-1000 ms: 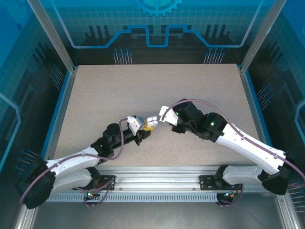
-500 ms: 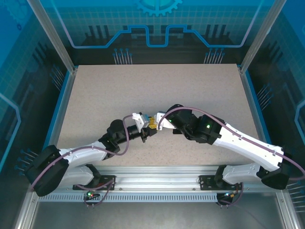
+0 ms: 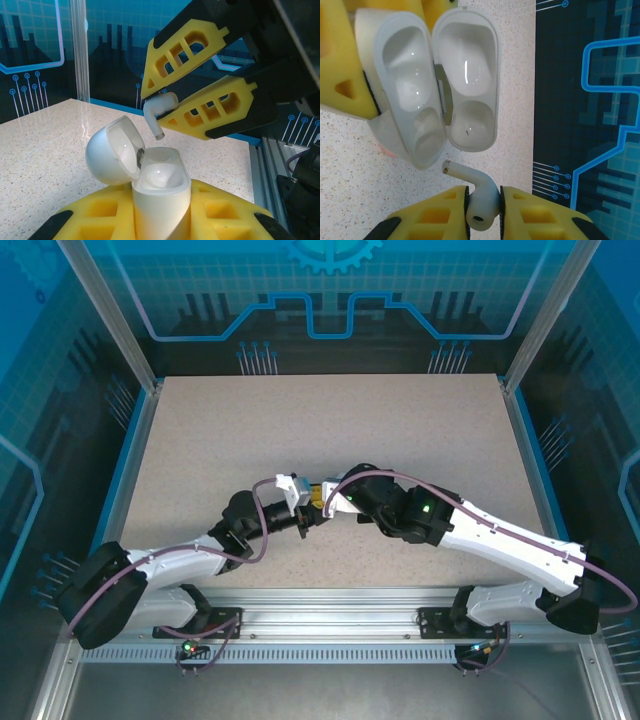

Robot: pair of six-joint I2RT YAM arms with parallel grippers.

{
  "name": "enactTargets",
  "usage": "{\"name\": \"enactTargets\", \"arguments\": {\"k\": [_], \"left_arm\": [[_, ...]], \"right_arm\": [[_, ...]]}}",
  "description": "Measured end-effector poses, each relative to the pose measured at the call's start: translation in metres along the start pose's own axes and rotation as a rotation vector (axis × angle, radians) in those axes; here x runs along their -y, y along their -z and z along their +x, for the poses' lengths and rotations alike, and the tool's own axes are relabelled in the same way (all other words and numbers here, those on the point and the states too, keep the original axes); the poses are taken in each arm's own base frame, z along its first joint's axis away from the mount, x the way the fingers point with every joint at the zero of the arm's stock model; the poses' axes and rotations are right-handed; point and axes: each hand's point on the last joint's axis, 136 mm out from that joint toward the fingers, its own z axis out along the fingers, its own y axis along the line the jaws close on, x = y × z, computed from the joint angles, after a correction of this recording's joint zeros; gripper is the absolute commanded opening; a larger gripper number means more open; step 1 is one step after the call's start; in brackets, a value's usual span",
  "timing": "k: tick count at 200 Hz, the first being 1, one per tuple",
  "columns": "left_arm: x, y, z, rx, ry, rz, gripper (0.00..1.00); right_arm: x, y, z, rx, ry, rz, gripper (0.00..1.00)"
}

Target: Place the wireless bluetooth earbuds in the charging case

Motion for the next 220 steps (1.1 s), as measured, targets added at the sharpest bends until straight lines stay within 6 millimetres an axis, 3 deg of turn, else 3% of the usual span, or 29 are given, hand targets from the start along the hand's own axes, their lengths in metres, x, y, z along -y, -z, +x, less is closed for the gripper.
{"name": "enactTargets", "arguments": {"k": [69, 220], "left_arm": [[0.002, -0.002, -0.002, 0.002, -0.001, 0.018, 0.00], [0.002, -0.003, 0.001, -0.007, 0.019, 0.017, 0.00]], "right_arm": [[0.002, 0.002, -0.007, 0.018, 0.016, 0.024, 0.21], [-0.012, -0.004, -0.008, -0.005, 0.059, 0.008, 0.22]]}}
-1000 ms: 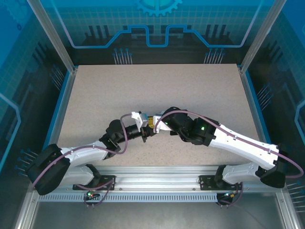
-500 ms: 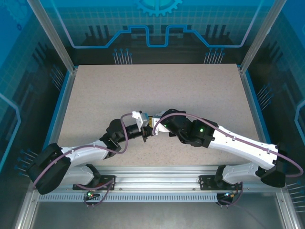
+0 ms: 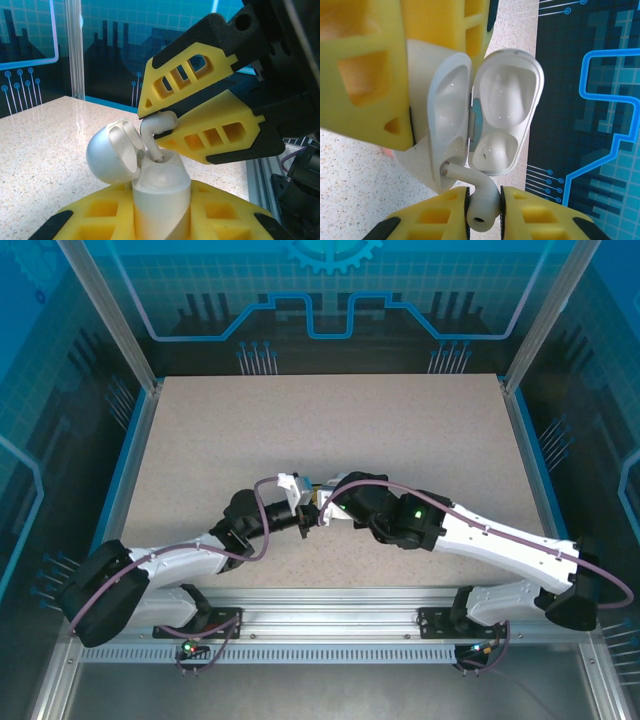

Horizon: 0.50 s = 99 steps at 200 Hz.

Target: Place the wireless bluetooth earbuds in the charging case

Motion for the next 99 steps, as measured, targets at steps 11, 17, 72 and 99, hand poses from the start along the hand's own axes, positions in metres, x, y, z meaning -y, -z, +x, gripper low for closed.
{"name": "enactTargets", "arguments": {"k": [11, 17, 72, 99], "left_arm": [[-0.0002, -0.0001, 0.0008, -0.003, 0.004, 0.000, 0.00], [-0.0003, -0.0003, 0.0017, -0.005, 0.005, 0.000, 0.00], [-0.0011, -0.0028, 0.0069, -0.012, 0.014, 0.005, 0.00], [-0.0015, -0.0041, 0.0049, 0.003, 0.008, 0.007, 0.00]], "right_arm": [[-0.0010, -0.0005, 0.0001, -0.003, 0.003, -0.003, 0.22], [-0.0016, -0.0008, 0.0003, -0.004, 0.004, -0.006, 0.23], [-0.0060, 0.0007, -0.0027, 0.007, 0.014, -0.047, 0.27], [-0.0038, 0.0039, -0.0070, 0.025, 0.010, -0.061, 0.28]]}}
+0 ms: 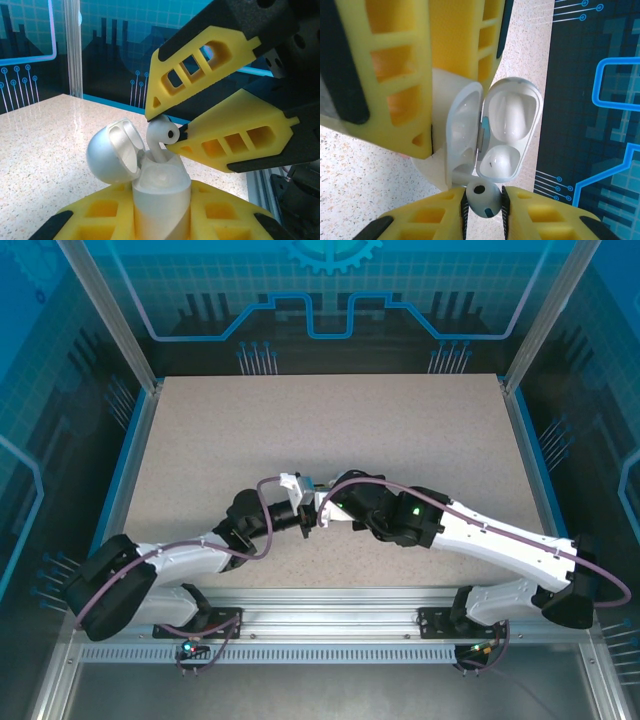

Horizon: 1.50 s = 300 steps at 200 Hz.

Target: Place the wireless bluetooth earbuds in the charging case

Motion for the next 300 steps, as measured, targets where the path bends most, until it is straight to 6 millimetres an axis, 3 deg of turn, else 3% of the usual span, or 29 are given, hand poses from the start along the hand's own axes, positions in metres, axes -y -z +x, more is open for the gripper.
{"name": "enactTargets", "arguments": {"k": [84, 149, 188, 220, 256, 300], "left_arm": [[0.000, -0.002, -0.007, 0.044, -0.012, 0.006, 0.00], [0.001, -0.002, -0.012, 0.068, -0.015, 0.009, 0.00], [0.000, -0.002, -0.014, 0.077, -0.021, 0.000, 0.00], [-0.001, 0.001, -0.020, 0.088, -0.045, -0.017, 0.00], [0.003, 0.009, -0.034, 0.101, -0.090, -0.029, 0.00], [0.008, 0.022, -0.053, 0.123, -0.141, -0.051, 0.00]], "right_arm": [[0.007, 0.011, -0.015, 0.072, -0.021, -0.031, 0.35], [0.011, 0.028, -0.023, 0.152, -0.059, -0.068, 0.70], [0.023, 0.057, -0.008, 0.231, -0.141, -0.060, 0.87], [0.033, 0.069, 0.015, 0.278, -0.270, -0.056, 0.88], [0.037, 0.053, 0.042, 0.307, -0.585, -0.126, 0.91], [0.028, 0.012, 0.049, 0.339, -0.963, -0.278, 0.88]]}}
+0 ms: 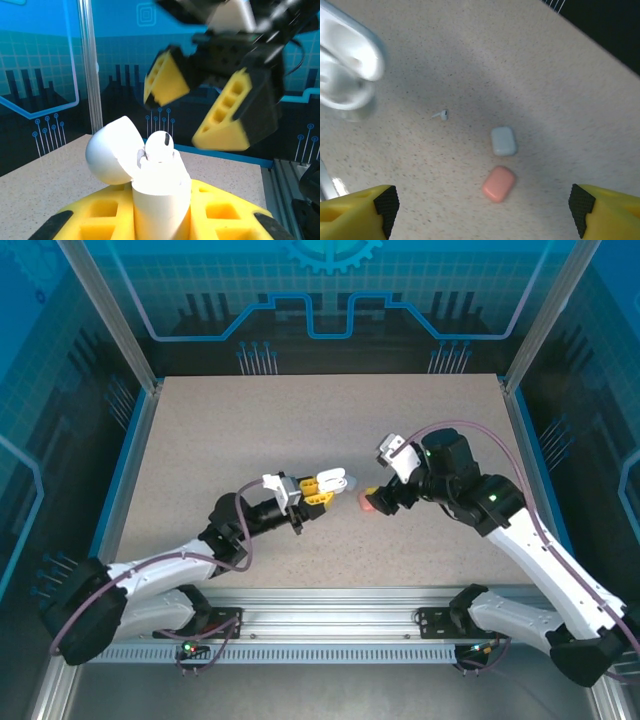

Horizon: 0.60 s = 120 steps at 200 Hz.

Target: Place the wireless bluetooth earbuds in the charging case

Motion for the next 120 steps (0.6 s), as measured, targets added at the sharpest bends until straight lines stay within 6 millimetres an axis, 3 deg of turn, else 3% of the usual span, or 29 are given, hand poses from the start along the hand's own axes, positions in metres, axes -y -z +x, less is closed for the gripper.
{"name": "enactTargets", "arguments": {"k": [33, 68, 91, 120], "left_arm": [[0.003, 0.015, -0.019, 0.006, -0.043, -0.023, 0.00], [0.007, 0.036, -0.038, 0.018, -0.086, -0.056, 0.00], [0.007, 0.046, -0.042, 0.009, -0.100, -0.079, 0.00], [0.005, 0.052, -0.041, -0.011, -0.097, -0.102, 0.00]], "right_arm": [[-0.005, -0.058, 0.030, -0.095, -0.247, -0.093, 0.73], [-0.011, -0.123, 0.055, -0.202, -0.454, -0.135, 0.70], [-0.031, -0.162, 0.067, -0.296, -0.504, -0.165, 0.67], [-0.059, -0.210, 0.065, -0.360, -0.471, -0.205, 0.64]]}}
